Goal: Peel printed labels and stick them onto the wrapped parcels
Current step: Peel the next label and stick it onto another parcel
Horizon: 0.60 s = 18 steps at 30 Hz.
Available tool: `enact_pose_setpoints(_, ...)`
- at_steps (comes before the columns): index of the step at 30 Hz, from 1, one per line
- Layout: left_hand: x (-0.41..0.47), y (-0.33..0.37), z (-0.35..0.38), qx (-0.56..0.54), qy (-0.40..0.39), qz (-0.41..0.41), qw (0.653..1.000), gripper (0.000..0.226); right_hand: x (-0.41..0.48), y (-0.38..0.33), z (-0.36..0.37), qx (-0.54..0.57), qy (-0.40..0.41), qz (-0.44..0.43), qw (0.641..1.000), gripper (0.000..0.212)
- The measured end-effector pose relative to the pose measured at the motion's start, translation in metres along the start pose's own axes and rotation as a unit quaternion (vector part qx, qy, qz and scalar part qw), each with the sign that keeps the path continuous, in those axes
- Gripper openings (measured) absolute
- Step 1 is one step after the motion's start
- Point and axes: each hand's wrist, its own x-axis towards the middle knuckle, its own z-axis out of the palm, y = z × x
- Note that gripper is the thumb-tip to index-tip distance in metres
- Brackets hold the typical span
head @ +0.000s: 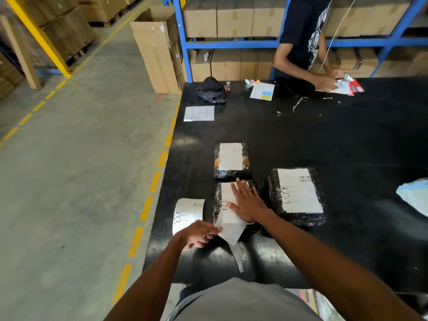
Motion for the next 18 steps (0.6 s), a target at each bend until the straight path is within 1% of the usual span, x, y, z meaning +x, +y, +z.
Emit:
enact_pose_setpoints(3,-0.001,-0.006,0.002,0.06,-0.005,-0.051,0.997,0.027,-0.001,0.0,0.0,-0.001,-0.003,0.0,1.0,0.081)
enact_pose_setpoints(6,0.007,-0.005,0.008,0.161,0.009,-0.067,0.985,0.029,-0.001,0.0,0.0,0.006,-0.003,0.002,1.0,0.082)
enact_pose_setpoints(9,0.016,-0.003,0.02,0.283,0.021,-0.058,0.957,0.029,-0.002,0.002,0.001,0.018,0.0,0.005,1.0,0.083)
enact_pose_setpoints(12,0.029,-0.009,0.029,0.372,0.034,-0.06,0.926,0.056,-0.004,0.001,0.002,0.037,0.003,0.011,0.999,0.084)
enact_pose_setpoints(14,0.031,-0.009,0.035,0.408,0.048,-0.068,0.909,0.065,-0.006,0.001,0.003,0.05,0.007,0.015,0.999,0.084)
enact_pose_setpoints(16,0.031,-0.009,0.036,0.44,0.046,-0.071,0.894,0.066,-0.006,0.001,0.003,0.061,0.005,0.016,0.998,0.084)
enact_pose_setpoints(18,0.03,-0.009,0.035,0.467,0.029,-0.079,0.88,0.057,-0.005,0.001,0.002,0.069,0.0,0.012,0.998,0.084)
